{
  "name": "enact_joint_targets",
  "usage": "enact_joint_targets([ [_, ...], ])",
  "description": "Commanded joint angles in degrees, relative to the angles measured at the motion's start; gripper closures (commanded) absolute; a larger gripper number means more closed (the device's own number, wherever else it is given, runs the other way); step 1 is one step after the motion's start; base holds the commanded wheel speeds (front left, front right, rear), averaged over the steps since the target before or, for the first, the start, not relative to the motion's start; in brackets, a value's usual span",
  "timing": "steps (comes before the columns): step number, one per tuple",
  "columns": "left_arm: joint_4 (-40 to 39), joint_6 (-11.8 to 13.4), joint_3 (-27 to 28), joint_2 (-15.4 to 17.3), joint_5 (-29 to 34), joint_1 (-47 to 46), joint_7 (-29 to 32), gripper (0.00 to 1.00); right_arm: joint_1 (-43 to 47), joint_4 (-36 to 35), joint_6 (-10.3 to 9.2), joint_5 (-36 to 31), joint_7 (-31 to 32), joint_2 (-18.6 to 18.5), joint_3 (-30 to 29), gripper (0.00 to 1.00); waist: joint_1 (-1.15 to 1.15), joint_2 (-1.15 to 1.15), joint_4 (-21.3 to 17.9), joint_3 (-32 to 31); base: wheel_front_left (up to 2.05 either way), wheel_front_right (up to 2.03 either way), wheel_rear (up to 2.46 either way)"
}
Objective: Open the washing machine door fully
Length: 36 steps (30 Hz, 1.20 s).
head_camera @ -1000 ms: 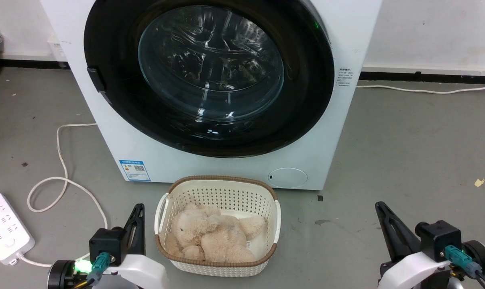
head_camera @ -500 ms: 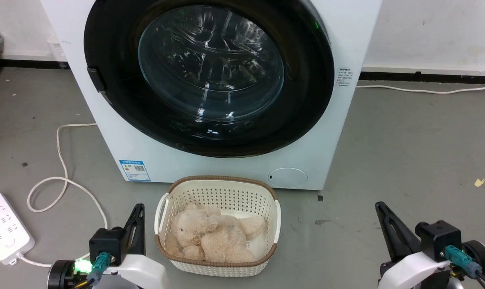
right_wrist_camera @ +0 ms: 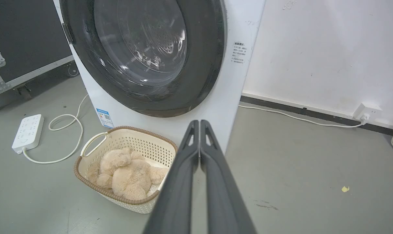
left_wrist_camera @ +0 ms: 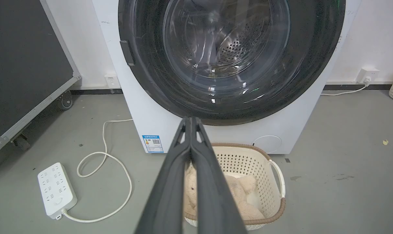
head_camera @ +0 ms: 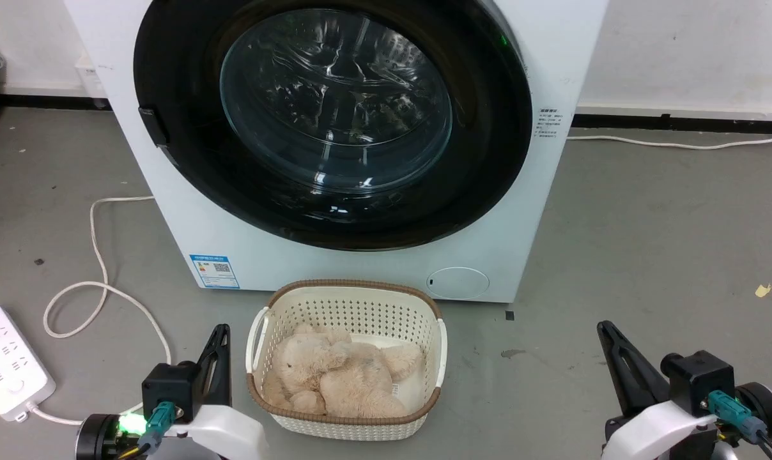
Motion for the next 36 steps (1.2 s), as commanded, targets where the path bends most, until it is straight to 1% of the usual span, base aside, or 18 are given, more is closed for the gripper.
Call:
enact_joint_targets([
  [1,-0.2,0.1,0.1,0.0,0.2,-0.8,0.0,1.0,-0.7,-0.3,-0.05,-0.4,0.0,0.2,0.0,1.0,0.0,0.0,0.0,0.0,0.0,0.0,0.0],
  [36,-0.2,0.1,0.1,0.0,0.2,-0.8,0.0,1.0,-0.7,-0.3,-0.05,-0.4,0.0,0.2,0.0,1.0,0.0,0.0,0.0,0.0,0.0,0.0,0.0],
])
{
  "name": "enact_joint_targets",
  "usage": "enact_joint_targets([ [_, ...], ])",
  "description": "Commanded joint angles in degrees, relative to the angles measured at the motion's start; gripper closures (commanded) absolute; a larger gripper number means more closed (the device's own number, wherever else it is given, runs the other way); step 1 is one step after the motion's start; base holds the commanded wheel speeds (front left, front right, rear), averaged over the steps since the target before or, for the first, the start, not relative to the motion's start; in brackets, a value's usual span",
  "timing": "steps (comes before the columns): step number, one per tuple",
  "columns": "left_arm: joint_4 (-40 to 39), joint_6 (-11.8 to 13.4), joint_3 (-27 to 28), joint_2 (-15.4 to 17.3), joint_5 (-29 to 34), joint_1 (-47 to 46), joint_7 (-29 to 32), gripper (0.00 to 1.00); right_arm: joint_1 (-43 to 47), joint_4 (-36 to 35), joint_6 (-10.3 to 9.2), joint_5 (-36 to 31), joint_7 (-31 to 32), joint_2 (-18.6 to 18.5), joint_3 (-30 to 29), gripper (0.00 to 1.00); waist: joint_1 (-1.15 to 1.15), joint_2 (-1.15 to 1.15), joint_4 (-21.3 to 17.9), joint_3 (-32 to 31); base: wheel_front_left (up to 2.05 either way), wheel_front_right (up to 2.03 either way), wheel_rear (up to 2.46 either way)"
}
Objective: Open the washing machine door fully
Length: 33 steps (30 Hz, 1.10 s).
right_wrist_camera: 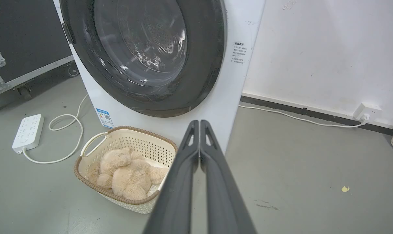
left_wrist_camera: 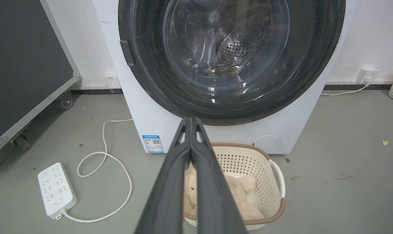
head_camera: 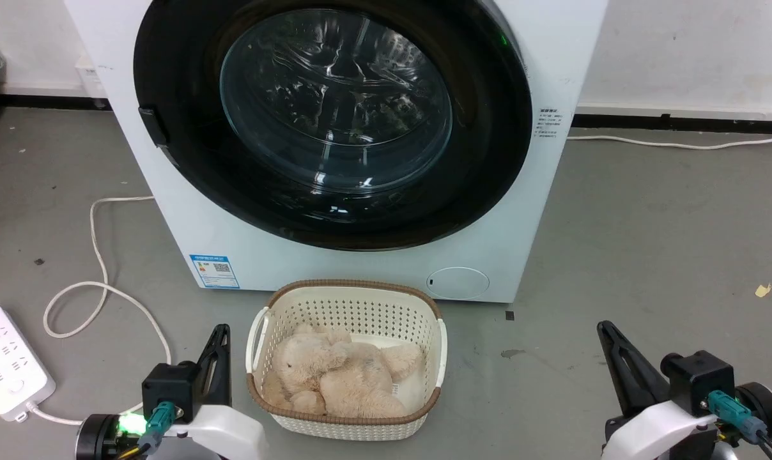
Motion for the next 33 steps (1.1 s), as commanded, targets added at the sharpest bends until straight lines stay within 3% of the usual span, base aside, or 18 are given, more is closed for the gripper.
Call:
enact_joint_targets([
  [1,-0.2,0.1,0.1,0.0,0.2,-0.8,0.0,1.0,-0.7,-0.3,-0.05,-0.4,0.0,0.2,0.0,1.0,0.0,0.0,0.0,0.0,0.0,0.0,0.0],
  [33,-0.2,0.1,0.1,0.0,0.2,-0.8,0.0,1.0,-0.7,-0.3,-0.05,-0.4,0.0,0.2,0.0,1.0,0.0,0.0,0.0,0.0,0.0,0.0,0.0],
])
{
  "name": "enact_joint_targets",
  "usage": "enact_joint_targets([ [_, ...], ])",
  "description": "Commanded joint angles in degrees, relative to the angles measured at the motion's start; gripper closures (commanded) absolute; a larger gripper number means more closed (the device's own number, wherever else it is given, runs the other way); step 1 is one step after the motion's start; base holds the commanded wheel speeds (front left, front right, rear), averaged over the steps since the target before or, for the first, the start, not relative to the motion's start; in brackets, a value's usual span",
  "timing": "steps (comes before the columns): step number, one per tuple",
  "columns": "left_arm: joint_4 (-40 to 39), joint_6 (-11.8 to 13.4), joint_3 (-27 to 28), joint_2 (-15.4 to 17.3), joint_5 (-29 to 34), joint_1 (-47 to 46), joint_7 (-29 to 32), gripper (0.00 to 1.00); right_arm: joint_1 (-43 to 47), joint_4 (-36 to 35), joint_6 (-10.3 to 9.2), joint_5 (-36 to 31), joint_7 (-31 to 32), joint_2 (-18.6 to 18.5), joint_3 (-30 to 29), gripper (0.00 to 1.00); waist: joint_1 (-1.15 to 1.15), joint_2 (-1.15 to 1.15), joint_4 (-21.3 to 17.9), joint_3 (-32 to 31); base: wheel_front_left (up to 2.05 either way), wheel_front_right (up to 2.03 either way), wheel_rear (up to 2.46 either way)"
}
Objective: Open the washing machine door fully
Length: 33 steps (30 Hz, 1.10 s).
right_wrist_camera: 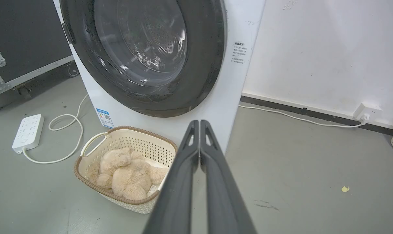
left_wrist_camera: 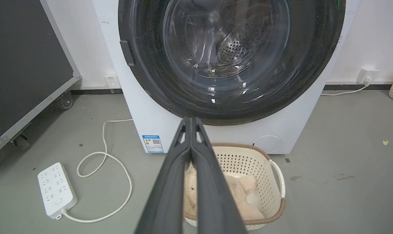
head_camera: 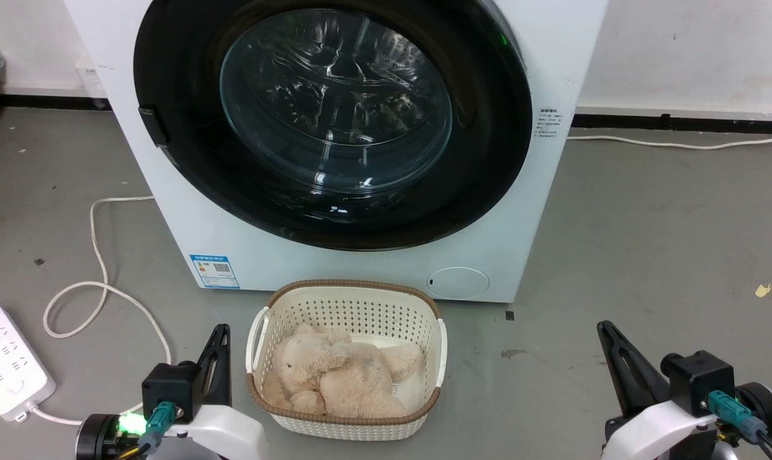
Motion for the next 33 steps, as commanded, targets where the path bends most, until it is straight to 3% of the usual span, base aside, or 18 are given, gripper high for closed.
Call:
enact_joint_targets([
  [1,-0.2,0.1,0.1,0.0,0.2,-0.8,0.0,1.0,-0.7,-0.3,-0.05,-0.4,0.0,0.2,0.0,1.0,0.0,-0.01,0.0,0.0,0.0,0.0,0.0],
  [33,-0.2,0.1,0.1,0.0,0.2,-0.8,0.0,1.0,-0.7,-0.3,-0.05,-0.4,0.0,0.2,0.0,1.0,0.0,-0.01,0.0,0.0,0.0,0.0,0.0],
])
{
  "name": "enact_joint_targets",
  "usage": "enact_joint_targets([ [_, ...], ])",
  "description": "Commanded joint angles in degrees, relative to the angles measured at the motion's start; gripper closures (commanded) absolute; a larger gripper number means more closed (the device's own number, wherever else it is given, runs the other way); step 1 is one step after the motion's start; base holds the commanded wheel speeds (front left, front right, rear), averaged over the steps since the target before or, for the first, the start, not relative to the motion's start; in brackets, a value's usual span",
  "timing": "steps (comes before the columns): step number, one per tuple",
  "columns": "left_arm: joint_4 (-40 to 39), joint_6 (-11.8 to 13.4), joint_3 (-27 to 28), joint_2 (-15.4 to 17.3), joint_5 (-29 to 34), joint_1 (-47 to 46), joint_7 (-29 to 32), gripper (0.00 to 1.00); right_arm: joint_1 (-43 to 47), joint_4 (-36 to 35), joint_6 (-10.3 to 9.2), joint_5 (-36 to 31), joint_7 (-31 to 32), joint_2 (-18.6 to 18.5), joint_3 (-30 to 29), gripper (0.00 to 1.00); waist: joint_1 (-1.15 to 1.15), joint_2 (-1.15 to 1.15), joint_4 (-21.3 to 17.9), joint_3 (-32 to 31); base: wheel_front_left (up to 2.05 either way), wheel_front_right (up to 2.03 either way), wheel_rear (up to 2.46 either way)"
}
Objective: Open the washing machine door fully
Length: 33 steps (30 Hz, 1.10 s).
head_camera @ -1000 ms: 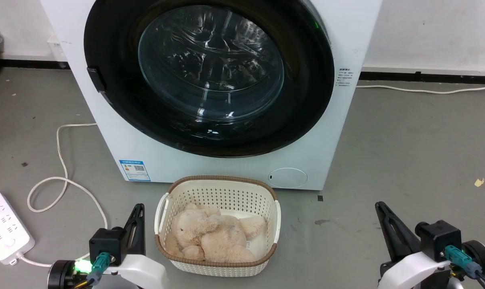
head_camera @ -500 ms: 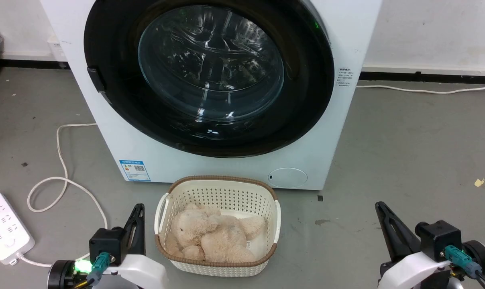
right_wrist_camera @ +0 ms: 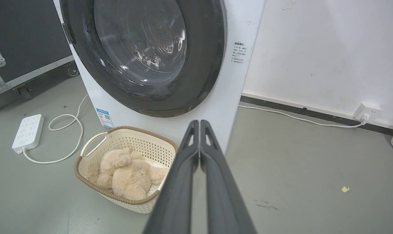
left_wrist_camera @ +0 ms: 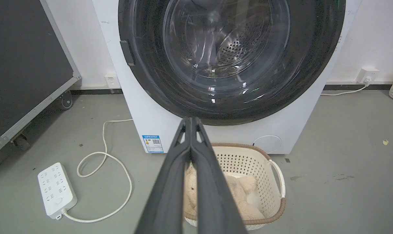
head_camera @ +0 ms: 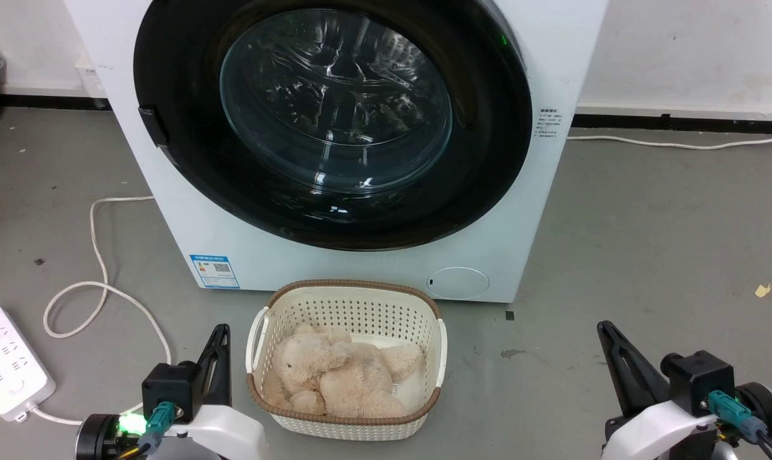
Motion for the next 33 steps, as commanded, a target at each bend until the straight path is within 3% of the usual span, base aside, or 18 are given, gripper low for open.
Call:
enact_joint_targets([
  [1,-0.2,0.1,0.1,0.0,0.2,-0.8,0.0,1.0,-0.7,-0.3,-0.05,-0.4,0.0,0.2,0.0,1.0,0.0,0.0,0.0,0.0,0.0,0.0,0.0],
  [33,-0.2,0.1,0.1,0.0,0.2,-0.8,0.0,1.0,-0.7,-0.3,-0.05,-0.4,0.0,0.2,0.0,1.0,0.0,0.0,0.0,0.0,0.0,0.0,0.0],
])
